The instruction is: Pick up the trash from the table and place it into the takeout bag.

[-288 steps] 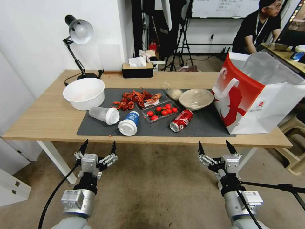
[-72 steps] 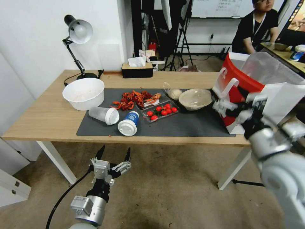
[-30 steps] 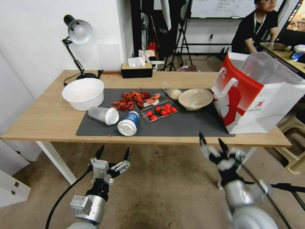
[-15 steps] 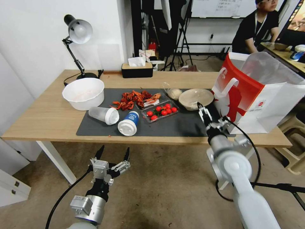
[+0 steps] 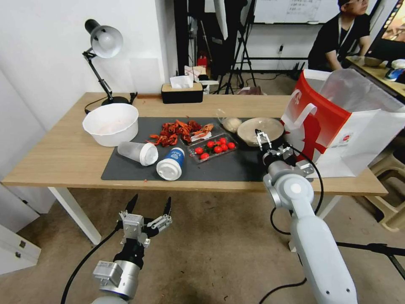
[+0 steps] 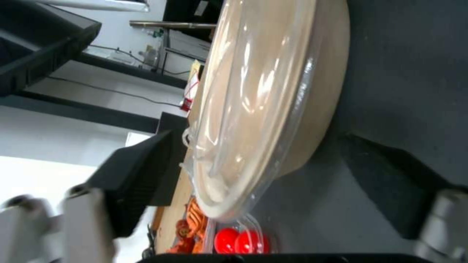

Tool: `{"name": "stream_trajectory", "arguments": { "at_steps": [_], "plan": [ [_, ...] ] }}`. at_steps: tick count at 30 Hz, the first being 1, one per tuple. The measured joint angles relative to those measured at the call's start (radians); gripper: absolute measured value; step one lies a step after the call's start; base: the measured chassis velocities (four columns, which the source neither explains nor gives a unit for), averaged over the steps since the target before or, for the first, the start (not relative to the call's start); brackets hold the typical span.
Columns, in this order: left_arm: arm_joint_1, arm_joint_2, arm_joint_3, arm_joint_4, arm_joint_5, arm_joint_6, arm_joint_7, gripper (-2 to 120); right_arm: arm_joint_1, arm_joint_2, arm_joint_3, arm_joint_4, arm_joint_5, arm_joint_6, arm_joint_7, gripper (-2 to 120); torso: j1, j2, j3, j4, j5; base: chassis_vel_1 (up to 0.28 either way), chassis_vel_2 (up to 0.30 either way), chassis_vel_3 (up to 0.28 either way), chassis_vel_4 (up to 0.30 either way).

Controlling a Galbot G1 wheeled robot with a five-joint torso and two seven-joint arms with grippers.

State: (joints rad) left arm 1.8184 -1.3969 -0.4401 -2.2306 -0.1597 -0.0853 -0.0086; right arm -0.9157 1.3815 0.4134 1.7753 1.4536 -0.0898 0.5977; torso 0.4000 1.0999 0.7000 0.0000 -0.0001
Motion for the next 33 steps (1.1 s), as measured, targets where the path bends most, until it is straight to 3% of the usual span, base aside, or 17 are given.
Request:
{"name": "stream_trajectory", "arguments": {
  "at_steps": [2, 5, 11, 14, 20, 25, 28, 31, 33],
  "plan": [
    [0.0, 0.0, 0.0, 0.001, 0.0, -0.001, 0.0, 100, 0.002, 0.001, 0.001, -0.002, 0.0, -0.001, 0.001, 80, 0.0, 0.0, 0.0, -0.0001, 0.0, 0.0, 0.0, 0.0, 0.0],
    [-0.002, 0.004, -0.001, 0.005, -0.002, -0.004, -0.001, 100, 0.01, 0.002, 0.004, -0.009, 0.004, -0.005, 0.01, 64, 0.0, 0.0, 0.0, -0.0001, 0.0, 0.0, 0.0, 0.0, 0.0],
    [-0.002, 0.005, -0.001, 0.006, -0.003, -0.005, 0.005, 100, 0.013, 0.001, 0.014, -0.011, 0.016, -0.018, 0.014, 47, 0.0, 0.0, 0.0, -0.0001, 0.0, 0.0, 0.0, 0.0, 0.0],
    [-0.002, 0.007, -0.001, 0.003, -0.003, -0.005, 0.006, 100, 0.008, -0.006, 0.019, -0.003, 0.022, -0.019, 0.015, 31, 0.0, 0.0, 0.0, -0.0001, 0.0001, 0.0, 0.0, 0.0, 0.0],
    [-0.001, 0.008, -0.002, 0.002, -0.003, -0.006, 0.007, 100, 0.0, -0.014, 0.023, 0.009, 0.025, -0.019, 0.018, 11, 0.0, 0.0, 0.0, 0.0001, 0.0001, 0.0, 0.0, 0.0, 0.0],
    [0.001, 0.008, -0.002, -0.001, -0.004, -0.011, 0.006, 100, -0.039, -0.034, 0.021, 0.067, 0.004, -0.023, 0.005, 2, 0.0, 0.0, 0.0, 0.0, 0.0002, 0.0, 0.0, 0.0, 0.0],
    [0.0, 0.005, -0.002, -0.003, -0.004, -0.013, 0.006, 100, -0.079, -0.065, 0.01, 0.13, -0.064, -0.043, -0.017, 1, 0.0, 0.0, 0.0, 0.0001, 0.0001, 0.0, 0.0, 0.0, 0.0],
    [-0.001, -0.005, 0.002, -0.012, -0.004, -0.013, 0.005, 100, -0.157, -0.135, -0.003, 0.24, -0.274, -0.137, -0.042, 1, 0.0, 0.0, 0.0, -0.0001, 0.0001, 0.0, 0.0, 0.0, 0.0],
    [-0.001, -0.007, 0.002, -0.014, -0.004, -0.013, 0.005, 100, -0.181, -0.154, -0.005, 0.269, -0.327, -0.167, -0.043, 1, 0.0, 0.0, 0.0, -0.0001, 0.0001, 0.0, 0.0, 0.0, 0.0]
  ]
}}
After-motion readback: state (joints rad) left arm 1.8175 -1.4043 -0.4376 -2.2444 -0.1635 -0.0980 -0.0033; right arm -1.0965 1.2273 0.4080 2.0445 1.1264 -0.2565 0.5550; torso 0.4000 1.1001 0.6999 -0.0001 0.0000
